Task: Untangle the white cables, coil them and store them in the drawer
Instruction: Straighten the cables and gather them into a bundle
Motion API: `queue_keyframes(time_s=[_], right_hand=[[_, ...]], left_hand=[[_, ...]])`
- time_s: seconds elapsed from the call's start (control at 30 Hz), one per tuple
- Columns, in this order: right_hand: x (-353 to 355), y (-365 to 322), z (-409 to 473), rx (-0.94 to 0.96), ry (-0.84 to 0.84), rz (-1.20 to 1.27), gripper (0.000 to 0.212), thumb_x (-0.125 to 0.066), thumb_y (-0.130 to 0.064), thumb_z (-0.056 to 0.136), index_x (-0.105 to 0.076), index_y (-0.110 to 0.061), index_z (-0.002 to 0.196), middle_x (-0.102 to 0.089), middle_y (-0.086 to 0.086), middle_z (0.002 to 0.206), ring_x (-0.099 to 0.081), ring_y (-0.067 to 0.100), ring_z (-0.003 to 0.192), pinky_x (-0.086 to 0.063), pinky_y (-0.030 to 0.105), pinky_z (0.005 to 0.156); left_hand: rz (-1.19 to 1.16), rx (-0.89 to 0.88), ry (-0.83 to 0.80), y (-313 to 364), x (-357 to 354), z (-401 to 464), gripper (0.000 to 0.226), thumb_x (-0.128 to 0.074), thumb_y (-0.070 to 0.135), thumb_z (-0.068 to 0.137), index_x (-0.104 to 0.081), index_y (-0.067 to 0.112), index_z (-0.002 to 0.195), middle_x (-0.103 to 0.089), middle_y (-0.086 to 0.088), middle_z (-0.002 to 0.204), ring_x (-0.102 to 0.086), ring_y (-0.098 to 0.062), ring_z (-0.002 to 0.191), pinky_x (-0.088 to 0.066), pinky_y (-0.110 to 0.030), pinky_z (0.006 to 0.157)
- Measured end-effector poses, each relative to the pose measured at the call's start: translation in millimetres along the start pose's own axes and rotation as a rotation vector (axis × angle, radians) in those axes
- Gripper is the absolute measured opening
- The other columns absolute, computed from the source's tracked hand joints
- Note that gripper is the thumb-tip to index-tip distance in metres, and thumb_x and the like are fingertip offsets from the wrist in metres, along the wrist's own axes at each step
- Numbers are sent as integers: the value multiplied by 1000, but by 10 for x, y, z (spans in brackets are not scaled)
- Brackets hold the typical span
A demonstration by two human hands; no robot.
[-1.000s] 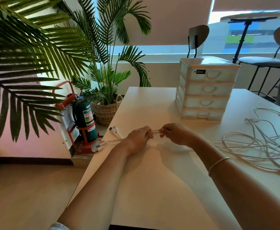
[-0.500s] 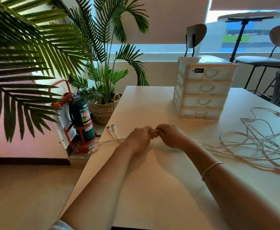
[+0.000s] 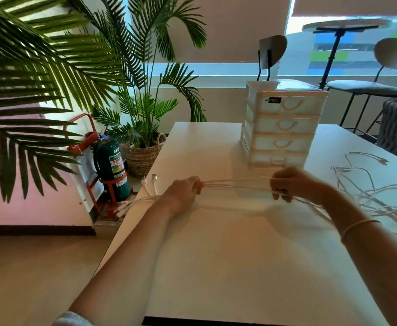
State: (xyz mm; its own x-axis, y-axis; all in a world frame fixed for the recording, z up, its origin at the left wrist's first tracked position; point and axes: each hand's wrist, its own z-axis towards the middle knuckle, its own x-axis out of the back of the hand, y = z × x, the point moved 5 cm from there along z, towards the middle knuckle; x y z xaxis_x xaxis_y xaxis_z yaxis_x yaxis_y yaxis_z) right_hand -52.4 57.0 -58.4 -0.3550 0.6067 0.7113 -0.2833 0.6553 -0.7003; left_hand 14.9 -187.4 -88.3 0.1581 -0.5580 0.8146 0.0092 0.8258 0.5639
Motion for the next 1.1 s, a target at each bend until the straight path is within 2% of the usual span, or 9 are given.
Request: queue_keyframes(time_s=[0.17,0.23,0.3,0.4,0.57,0.67,0.77,1.0,1.1], right_hand=[[303,287,-45,-190,82,-227,31,-50,-1,84,-64,-10,58,-64,3,59,-51,12,49,-40,20,50],[263,250,-38,-259,18,-368,24,-48,-3,88,-68,-9,77,-68,7,83,-58,14,66,-45,19,59],[181,92,-7,-207,-15,-518,29,-47,-8,92,-60,-10,118,-58,9,123,-55,19,106,-42,24,88],[-43,-264,64,3,49,-460,41,-60,-18,86,-54,-16,127,-47,6,137,-45,22,123,-34,27,100],[-600,-812,210,219,0,-444,39,-53,-33,92,-53,-16,127,-55,3,130,-52,19,111,-38,28,92],[-781,-807,255,169,-141,-351,29,-43,-23,97,-63,-8,110,-67,5,95,-59,16,76,-43,25,71],[-801,-699,199,67,-268,-208,28,-39,-17,97,-64,-6,102,-53,-1,68,-48,13,51,-39,22,50],[-738,-746,223,67,-265,-297,27,-37,-5,96,-62,0,105,-51,-5,70,-52,11,60,-41,16,57],[-746,-698,256,49,-187,-197,25,-39,-5,96,-63,-2,100,-48,-3,65,-45,5,47,-36,11,42]], left_hand=[[9,-7,-8,40,-35,6,28,-35,21,100,-59,6,95,-65,-11,105,-58,-27,99,-40,-27,82],[11,-4,-8,36,-34,9,29,-35,21,100,-59,6,96,-65,-10,106,-58,-26,99,-39,-26,82],[16,-4,-5,37,-33,11,28,-35,21,100,-59,7,95,-65,-10,104,-57,-26,98,-39,-27,81],[33,-15,-10,50,-28,-2,25,-34,22,100,-54,15,87,-64,-9,101,-54,-22,88,-34,-26,74],[36,-25,-22,61,-16,-14,22,-34,21,100,-48,19,83,-61,-9,93,-51,-22,83,-34,-26,72],[43,-25,-4,62,2,-23,23,-34,21,100,-48,20,81,-56,-6,86,-48,-22,78,-33,-27,68],[39,-21,16,52,7,-17,22,-35,21,99,-48,21,81,-62,-11,91,-51,-25,80,-37,-31,70],[45,-40,-69,124,-27,-65,24,-34,24,100,-50,19,82,-53,-1,81,-46,-20,74,-30,-25,65],[44,-33,-67,114,-14,-62,24,-34,26,100,-48,20,82,-51,1,80,-44,-19,72,-28,-25,62]])
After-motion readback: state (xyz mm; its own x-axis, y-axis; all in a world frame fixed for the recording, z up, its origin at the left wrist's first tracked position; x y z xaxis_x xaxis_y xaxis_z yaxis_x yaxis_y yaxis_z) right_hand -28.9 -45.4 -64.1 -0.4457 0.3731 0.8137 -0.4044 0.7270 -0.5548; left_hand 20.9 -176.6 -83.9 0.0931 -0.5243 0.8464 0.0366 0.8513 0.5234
